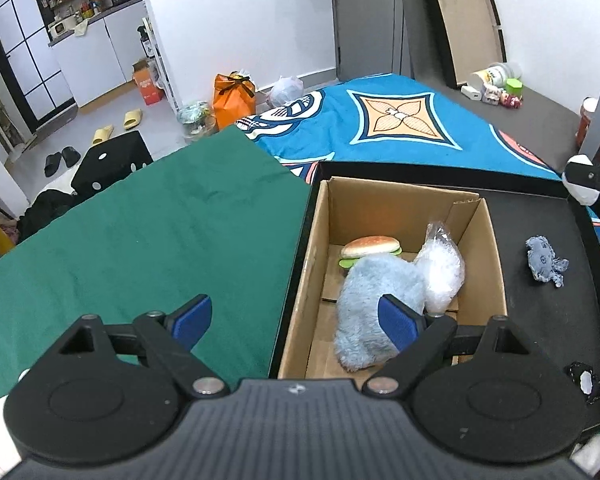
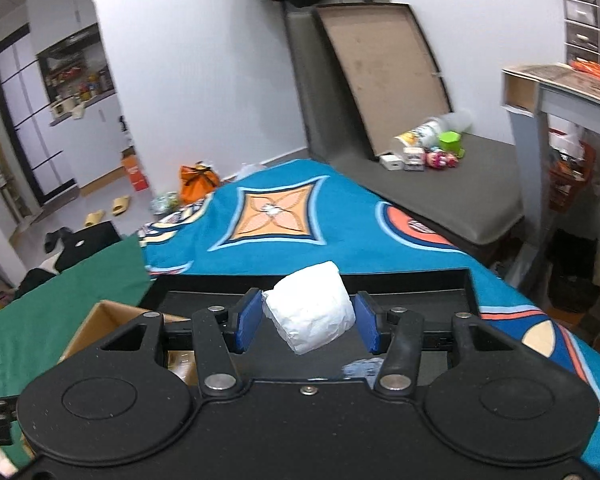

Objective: Organize soft objects
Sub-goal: 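Carry the white towel roll with the right gripper and release it into the box, then reach the right gripper to the black beaded pouch and grasp it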

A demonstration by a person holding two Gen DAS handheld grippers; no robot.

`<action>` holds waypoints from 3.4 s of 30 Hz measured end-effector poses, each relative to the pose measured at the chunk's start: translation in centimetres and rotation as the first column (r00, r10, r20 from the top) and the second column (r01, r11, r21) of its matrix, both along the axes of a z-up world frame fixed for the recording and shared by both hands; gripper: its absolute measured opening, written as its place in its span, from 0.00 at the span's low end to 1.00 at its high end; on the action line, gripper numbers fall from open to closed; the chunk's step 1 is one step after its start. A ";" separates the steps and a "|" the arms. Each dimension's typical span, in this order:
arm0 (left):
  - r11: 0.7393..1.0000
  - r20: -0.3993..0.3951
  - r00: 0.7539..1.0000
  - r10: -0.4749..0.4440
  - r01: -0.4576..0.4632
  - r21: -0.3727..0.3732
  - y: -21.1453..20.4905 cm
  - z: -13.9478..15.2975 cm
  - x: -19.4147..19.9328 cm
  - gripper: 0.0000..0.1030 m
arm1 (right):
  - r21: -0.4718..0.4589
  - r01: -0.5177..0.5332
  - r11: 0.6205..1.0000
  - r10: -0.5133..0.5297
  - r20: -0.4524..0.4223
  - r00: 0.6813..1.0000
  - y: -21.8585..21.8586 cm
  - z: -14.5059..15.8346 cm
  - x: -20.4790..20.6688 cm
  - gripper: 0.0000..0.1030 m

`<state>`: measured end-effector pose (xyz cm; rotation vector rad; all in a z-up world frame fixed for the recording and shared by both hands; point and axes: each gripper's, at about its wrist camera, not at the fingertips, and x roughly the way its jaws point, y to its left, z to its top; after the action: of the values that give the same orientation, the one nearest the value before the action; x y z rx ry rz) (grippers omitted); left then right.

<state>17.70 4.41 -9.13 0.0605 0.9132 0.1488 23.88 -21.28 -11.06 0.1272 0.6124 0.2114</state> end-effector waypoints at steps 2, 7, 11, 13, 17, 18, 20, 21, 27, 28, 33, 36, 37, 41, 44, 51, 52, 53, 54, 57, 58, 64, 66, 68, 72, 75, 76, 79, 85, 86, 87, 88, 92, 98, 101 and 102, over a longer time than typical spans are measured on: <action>1.000 -0.001 1.000 -0.010 0.010 0.025 0.0 -0.1 -0.1 0.87 | 0.007 -0.025 1.000 0.025 0.002 1.000 0.6 0.3 -0.2 0.48; 0.998 -0.021 0.999 -0.041 0.042 0.044 0.1 -0.7 0.0 0.87 | 0.000 -0.067 0.998 0.067 0.009 0.998 2.1 0.8 -0.6 0.48; 0.997 -0.030 0.998 -0.051 0.052 0.059 0.0 -1.4 -0.1 0.86 | -0.001 -0.111 0.994 0.111 0.003 0.994 3.2 0.9 -1.3 0.48; 0.996 -0.032 0.998 -0.060 0.062 0.059 0.0 -1.8 -0.2 0.86 | -0.001 -0.136 0.991 0.136 -0.004 0.991 3.8 0.8 -1.6 0.48; 0.997 -0.044 0.997 -0.059 0.061 0.048 0.3 -2.3 -0.1 0.84 | -0.006 -0.184 0.983 0.183 -0.026 0.983 5.3 0.4 -2.3 0.48; 0.997 -0.048 0.997 -0.060 0.062 0.046 0.3 -2.5 0.0 0.83 | -0.008 -0.194 0.981 0.194 -0.030 0.981 5.6 0.4 -2.4 0.48; 0.997 -0.053 0.996 -0.069 0.071 0.032 0.5 -2.7 0.1 0.79 | -0.005 -0.219 0.976 0.219 -0.046 0.975 6.4 0.1 -2.8 0.49; 0.997 -0.056 0.996 -0.071 0.073 0.027 0.6 -2.8 0.0 0.76 | -0.006 -0.230 0.973 0.229 -0.054 0.972 6.7 -0.1 -2.9 0.49; 0.998 -0.090 0.994 -0.058 0.058 -0.010 1.3 -3.7 0.4 0.54 | -0.014 -0.277 0.961 0.275 -0.080 0.958 8.6 -0.8 -3.7 0.49; 0.998 -0.097 0.994 -0.053 0.051 -0.022 1.6 -3.8 0.4 0.52 | -0.019 -0.282 0.959 0.280 -0.081 0.957 8.9 -0.9 -3.9 0.49; 0.997 -0.127 0.990 -0.058 0.052 -0.049 1.9 -4.5 0.6 0.21 | -0.050 -0.307 0.950 0.301 -0.108 0.948 9.9 -1.3 -4.1 0.55; 0.997 -0.133 0.989 -0.070 0.064 -0.049 1.7 -4.8 0.7 0.11 | -0.065 -0.294 0.954 0.285 -0.117 0.951 9.8 -1.3 -4.0 0.58; 0.997 -0.128 0.989 -0.069 0.063 -0.049 1.7 -4.7 0.6 0.11 | -0.063 -0.288 0.956 0.279 -0.121 0.953 9.6 -1.4 -4.0 0.59; 0.995 -0.115 0.991 -0.063 0.053 -0.084 2.3 -4.6 0.3 0.09 | -0.046 -0.248 0.968 0.241 -0.124 0.963 8.7 -1.4 -4.2 0.61; 0.994 -0.109 0.992 -0.061 0.051 -0.096 2.5 -4.5 0.3 0.09 | -0.031 -0.211 0.977 0.204 -0.143 0.968 8.1 -2.0 -4.5 0.61; 0.995 -0.098 0.992 -0.073 0.066 -0.078 2.2 -4.4 0.2 0.10 | -0.004 -0.109 0.994 0.107 -0.154 0.982 6.2 -2.9 -5.7 0.66; 0.995 -0.098 0.992 -0.075 0.067 -0.078 2.1 -4.3 0.3 0.10 | 0.001 -0.093 0.996 0.092 -0.153 0.984 5.9 -2.9 -5.8 0.67; 0.995 -0.097 0.992 -0.076 0.069 -0.077 2.1 -4.3 0.2 0.10 | 0.007 -0.080 0.997 0.080 -0.150 0.985 5.6 -2.9 -6.0 0.68; 0.995 -0.096 0.992 -0.077 0.070 -0.074 2.1 -4.3 0.1 0.10 | 0.012 -0.064 0.998 0.065 -0.149 0.987 5.3 -2.9 -6.1 0.70; 0.995 -0.085 0.993 -0.083 0.078 -0.056 1.8 -4.1 -0.1 0.12 | 0.030 -0.012 0.999 0.016 -0.144 0.989 4.3 -2.9 -6.6 0.74; 0.996 -0.084 0.993 -0.085 0.082 -0.048 1.7 -4.0 -0.2 0.13 | 0.034 0.003 0.999 0.002 -0.144 0.990 4.1 -3.0 -6.7 0.75; 0.994 -0.060 0.993 -0.105 0.105 -0.015 1.2 -3.6 -0.7 0.28 | 0.042 0.085 0.996 -0.077 -0.166 0.983 3.0 -3.7 -7.8 0.79; 0.994 -0.036 0.993 -0.114 0.114 -0.001 1.0 -3.3 -1.0 0.53 | 0.044 0.115 0.992 -0.106 -0.180 0.978 2.6 -4.1 -8.1 0.79; 0.993 -0.020 0.993 -0.118 0.118 0.018 0.7 -3.0 -1.3 0.62 | 0.045 0.147 0.988 -0.136 -0.194 0.971 2.3 -4.5 -8.5 0.79; 0.989 -0.002 0.990 -0.138 0.138 0.049 0.0 -2.7 -1.7 0.70 | 0.028 0.169 0.985 -0.159 -0.209 0.965 2.0 -5.2 -9.4 0.79; 0.987 0.005 0.989 -0.145 0.144 0.073 -0.3 -2.6 -1.9 0.73 | 0.014 0.195 0.981 -0.187 -0.215 0.959 1.7 -5.4 -10.0 0.79; 0.986 0.006 0.989 -0.146 0.145 0.079 -0.4 -2.6 -1.9 0.74 | 0.013 0.202 0.979 -0.194 -0.216 0.957 1.6 -5.4 -10.3 0.79; 0.984 -0.002 0.989 -0.148 0.148 0.100 -0.6 -2.6 -2.0 0.78 | 0.008 0.237 0.971 -0.229 -0.223 0.947 1.0 -5.6 -10.7 0.79; 0.979 -0.005 0.988 -0.157 0.157 0.134 -1.0 -2.6 -2.1 0.81 | 0.031 0.331 0.943 -0.313 -0.250 0.916 -0.7 -6.2 -11.6 0.81; 0.978 -0.004 0.988 -0.157 0.156 0.139 -1.1 -2.5 -2.2 0.82 | 0.033 0.348 0.937 -0.329 -0.252 0.910 -0.9 -6.4 -11.8 0.81; 0.977 -0.003 0.988 -0.157 0.156 0.143 -1.2 -2.5 -2.3 0.82 | 0.033 0.360 0.932 -0.341 -0.249 0.906 -1.1 -6.6 -11.9 0.82; 0.977 -0.002 0.988 -0.157 0.155 0.147 -1.2 -2.5 -2.3 0.82 | 0.031 0.364 0.931 -0.345 -0.247 0.905 -1.2 -6.7 -12.1 0.82; 0.975 -0.011 0.989 -0.148 0.148 0.165 -1.4 -2.5 -2.3 0.83 | 0.025 0.394 0.919 -0.377 -0.244 0.894 -1.7 -7.2 -12.3 0.82; 0.970 0.008 0.988 -0.152 0.148 0.192 -1.8 -2.2 -2.6 0.83 | -0.004 0.422 0.907 -0.408 -0.264 0.874 -2.2 -8.3 -12.2 0.81; 0.969 0.007 0.989 -0.149 0.144 0.200 -1.9 -2.2 -2.5 0.83 | -0.035 0.429 0.903 -0.422 -0.268 0.866 -2.1 -8.9 -12.0 0.80; 0.969 0.004 0.989 -0.148 0.144 0.203 -2.0 -2.3 -2.4 0.83 | -0.047 0.430 0.902 -0.426 -0.271 0.864 -2.0 -9.1 -11.9 0.79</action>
<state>15.27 2.43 -11.39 0.3140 0.8694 0.1046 11.93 -23.31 -20.20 0.3077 0.8431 -0.2401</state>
